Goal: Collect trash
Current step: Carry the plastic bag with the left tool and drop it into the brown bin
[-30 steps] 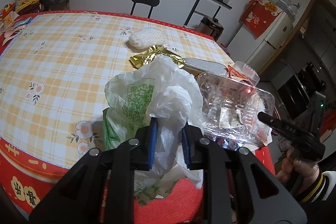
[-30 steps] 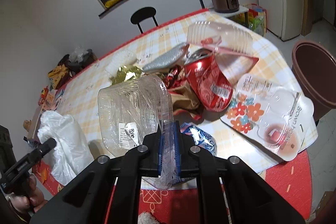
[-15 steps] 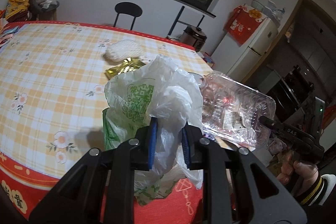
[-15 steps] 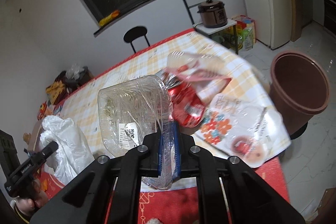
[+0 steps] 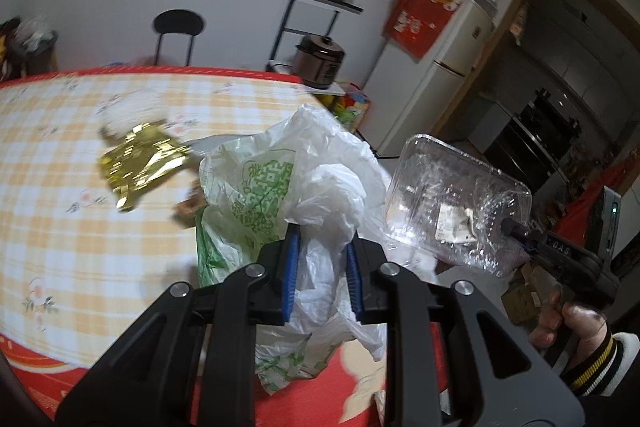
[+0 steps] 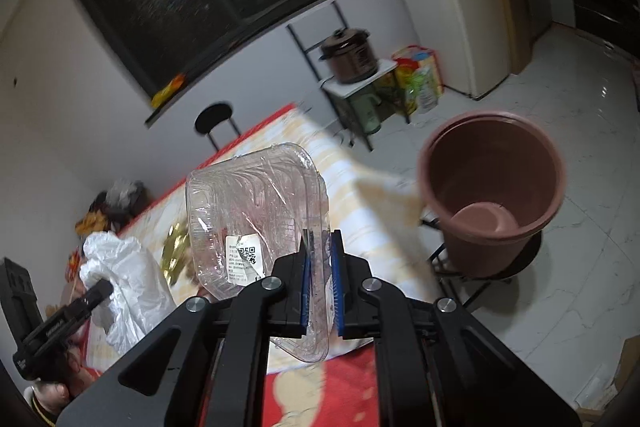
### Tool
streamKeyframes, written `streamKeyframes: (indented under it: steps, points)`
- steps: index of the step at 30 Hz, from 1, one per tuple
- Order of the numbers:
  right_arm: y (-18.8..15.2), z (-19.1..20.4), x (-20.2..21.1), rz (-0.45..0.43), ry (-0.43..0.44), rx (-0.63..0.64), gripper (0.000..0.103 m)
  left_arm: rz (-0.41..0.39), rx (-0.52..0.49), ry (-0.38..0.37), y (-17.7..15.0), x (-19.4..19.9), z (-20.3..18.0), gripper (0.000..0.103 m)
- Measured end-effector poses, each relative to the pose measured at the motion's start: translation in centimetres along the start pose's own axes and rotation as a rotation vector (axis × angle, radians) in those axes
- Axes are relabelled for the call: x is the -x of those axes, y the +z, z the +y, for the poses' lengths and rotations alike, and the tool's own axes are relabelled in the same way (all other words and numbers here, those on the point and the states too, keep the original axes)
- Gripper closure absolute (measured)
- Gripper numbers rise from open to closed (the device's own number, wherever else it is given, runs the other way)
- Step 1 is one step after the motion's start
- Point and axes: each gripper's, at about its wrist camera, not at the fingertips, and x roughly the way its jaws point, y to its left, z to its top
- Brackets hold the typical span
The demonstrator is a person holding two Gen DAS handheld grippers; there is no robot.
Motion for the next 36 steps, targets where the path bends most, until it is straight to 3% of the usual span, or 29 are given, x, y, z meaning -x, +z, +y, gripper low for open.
streamKeyframes:
  steps: [6,13,27,28,32,36]
  points:
    - [4.5,-6.7,1.6,-0.062,0.001,-0.045,0.093,0.017,-0.031,-0.015,1.7,-3.8,-7.4,0.079]
    - [8.8,-15.5,4.8,-0.158,-0.032,-0.094,0.093,0.074,-0.114,-0.105,2.8,-10.9,-17.2,0.079]
    - [9.7,-28.9,9.8,-0.182,-0.244,-0.176,0.093,0.28,-0.082,-0.269,2.2,-31.1,-28.8,0.076]
    - [9.7,-29.4,9.9,-0.181,-0.255,-0.185,0.093,0.301,-0.085,-0.282,2.2,-32.4,-29.4,0.07]
    - [9.7,-30.8,10.2,-0.182,-0.279,-0.201,0.093,0.294,-0.103,-0.312,2.7,-35.1,-31.2,0.028]
    - [10.3,-31.1,10.0,-0.184,-0.281,-0.201,0.093,0.271,-0.051,-0.333,3.8,-35.3,-31.1,0.02]
